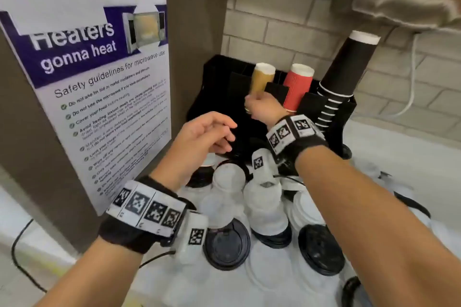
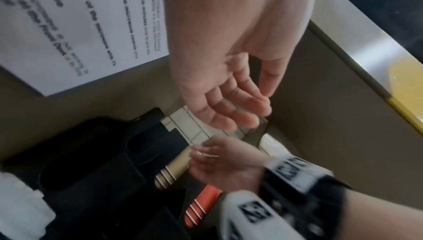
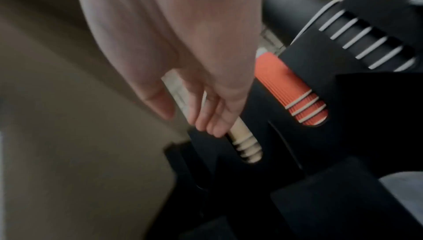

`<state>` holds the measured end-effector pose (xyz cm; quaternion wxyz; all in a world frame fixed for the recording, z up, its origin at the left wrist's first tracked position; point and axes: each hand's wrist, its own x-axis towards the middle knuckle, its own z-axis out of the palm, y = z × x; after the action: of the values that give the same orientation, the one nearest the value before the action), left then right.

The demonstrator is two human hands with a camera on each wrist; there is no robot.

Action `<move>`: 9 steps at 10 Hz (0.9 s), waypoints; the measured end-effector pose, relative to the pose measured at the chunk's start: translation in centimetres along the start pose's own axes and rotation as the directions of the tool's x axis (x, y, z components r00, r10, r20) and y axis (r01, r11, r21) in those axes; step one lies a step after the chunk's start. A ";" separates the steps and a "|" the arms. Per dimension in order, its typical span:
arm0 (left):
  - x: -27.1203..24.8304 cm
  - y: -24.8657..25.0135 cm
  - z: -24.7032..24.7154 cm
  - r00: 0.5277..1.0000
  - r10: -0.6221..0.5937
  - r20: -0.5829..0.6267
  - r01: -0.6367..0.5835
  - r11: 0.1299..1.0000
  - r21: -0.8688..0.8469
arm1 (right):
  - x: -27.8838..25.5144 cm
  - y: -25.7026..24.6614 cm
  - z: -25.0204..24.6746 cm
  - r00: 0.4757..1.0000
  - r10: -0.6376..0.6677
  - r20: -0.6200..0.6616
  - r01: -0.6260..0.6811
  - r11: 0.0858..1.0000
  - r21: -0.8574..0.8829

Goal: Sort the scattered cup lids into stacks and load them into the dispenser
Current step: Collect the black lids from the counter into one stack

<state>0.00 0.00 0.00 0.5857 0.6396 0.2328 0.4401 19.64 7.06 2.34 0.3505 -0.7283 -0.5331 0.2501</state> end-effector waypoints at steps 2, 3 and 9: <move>0.5 -2.0 -1.7 0.994 -0.043 -0.098 0.036 0.997 -0.072 | 3.8 1.8 2.9 0.968 0.215 0.132 -0.102 0.811 -0.576; 0.2 -2.3 -1.9 0.995 -0.063 -0.078 0.058 0.996 -0.072 | 4.8 3.0 4.0 0.954 0.271 0.127 -0.083 0.647 -0.758; -1.4 -2.6 -2.2 0.995 -0.085 -0.055 0.078 0.990 -0.121 | 5.0 4.4 5.0 0.942 0.188 0.276 0.111 0.603 -0.790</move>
<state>-1.96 0.64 -3.07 0.6331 0.5800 0.2494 0.4480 20.11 12.19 -4.19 -0.1110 -0.7660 -0.6230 0.1131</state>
